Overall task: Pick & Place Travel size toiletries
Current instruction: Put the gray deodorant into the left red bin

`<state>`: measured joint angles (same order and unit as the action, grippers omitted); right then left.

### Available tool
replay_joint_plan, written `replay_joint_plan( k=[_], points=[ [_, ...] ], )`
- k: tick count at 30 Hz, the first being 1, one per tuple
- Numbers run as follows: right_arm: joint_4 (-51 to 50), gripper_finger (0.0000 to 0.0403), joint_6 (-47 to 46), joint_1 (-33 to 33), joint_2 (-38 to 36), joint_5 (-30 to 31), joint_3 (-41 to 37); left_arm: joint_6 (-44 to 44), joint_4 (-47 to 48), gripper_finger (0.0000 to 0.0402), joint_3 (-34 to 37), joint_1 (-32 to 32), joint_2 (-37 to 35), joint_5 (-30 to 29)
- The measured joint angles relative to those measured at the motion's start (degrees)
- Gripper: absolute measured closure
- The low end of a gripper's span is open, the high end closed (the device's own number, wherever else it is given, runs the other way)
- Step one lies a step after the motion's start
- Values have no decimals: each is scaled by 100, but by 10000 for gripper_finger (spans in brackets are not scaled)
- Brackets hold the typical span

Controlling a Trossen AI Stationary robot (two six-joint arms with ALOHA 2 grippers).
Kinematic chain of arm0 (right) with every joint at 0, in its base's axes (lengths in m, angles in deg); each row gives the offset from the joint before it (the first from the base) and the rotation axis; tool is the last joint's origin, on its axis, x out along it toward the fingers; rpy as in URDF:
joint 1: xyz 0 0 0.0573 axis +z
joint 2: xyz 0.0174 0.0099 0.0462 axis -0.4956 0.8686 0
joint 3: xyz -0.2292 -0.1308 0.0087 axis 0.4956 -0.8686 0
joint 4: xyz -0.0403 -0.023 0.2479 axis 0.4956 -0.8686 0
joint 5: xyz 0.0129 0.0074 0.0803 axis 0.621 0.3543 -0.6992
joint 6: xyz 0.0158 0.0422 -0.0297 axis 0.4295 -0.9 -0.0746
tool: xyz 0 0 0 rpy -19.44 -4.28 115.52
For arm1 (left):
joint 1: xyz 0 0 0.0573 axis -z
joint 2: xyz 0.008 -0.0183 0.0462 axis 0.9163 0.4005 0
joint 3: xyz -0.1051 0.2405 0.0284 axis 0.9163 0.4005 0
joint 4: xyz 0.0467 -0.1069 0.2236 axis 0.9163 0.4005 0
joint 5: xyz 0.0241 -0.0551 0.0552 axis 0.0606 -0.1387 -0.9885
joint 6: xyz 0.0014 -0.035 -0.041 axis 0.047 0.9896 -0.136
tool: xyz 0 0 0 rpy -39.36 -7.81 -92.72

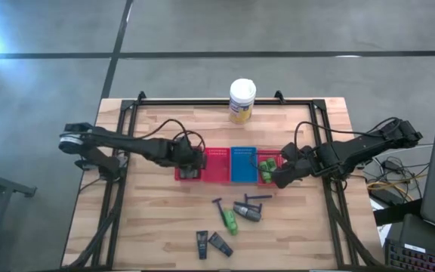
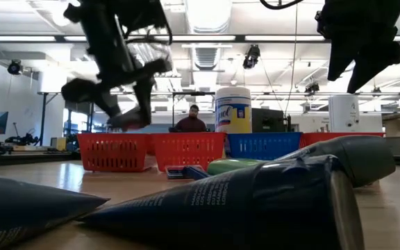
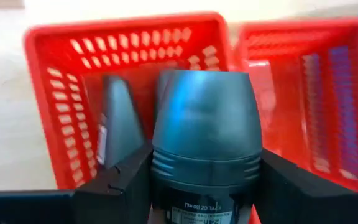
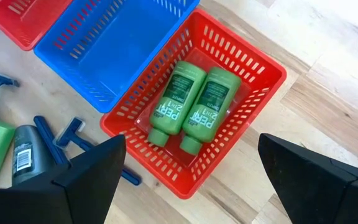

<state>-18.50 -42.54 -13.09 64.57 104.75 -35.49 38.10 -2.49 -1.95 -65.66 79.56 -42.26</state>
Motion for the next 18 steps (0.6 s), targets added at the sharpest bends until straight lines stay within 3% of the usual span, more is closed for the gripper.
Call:
replay_joint_plan(
  k=[7, 13, 15, 18],
  points=[
    [0, 39, 0, 0, 0, -7, 0, 16, -345, 128, 49, -13, -28, -607],
    [-4, 39, 0, 0, 0, -20, 0, -321, -297, 105, 0, 4, -45, -481],
    [-8, 39, 5, 0, 0, -22, 0, -1115, -564, 105, -188, 179, -67, -506],
    [-11, 39, 134, 0, 0, -74, 0, -3626, -1522, 112, -612, 784, -64, -233]
  ],
)
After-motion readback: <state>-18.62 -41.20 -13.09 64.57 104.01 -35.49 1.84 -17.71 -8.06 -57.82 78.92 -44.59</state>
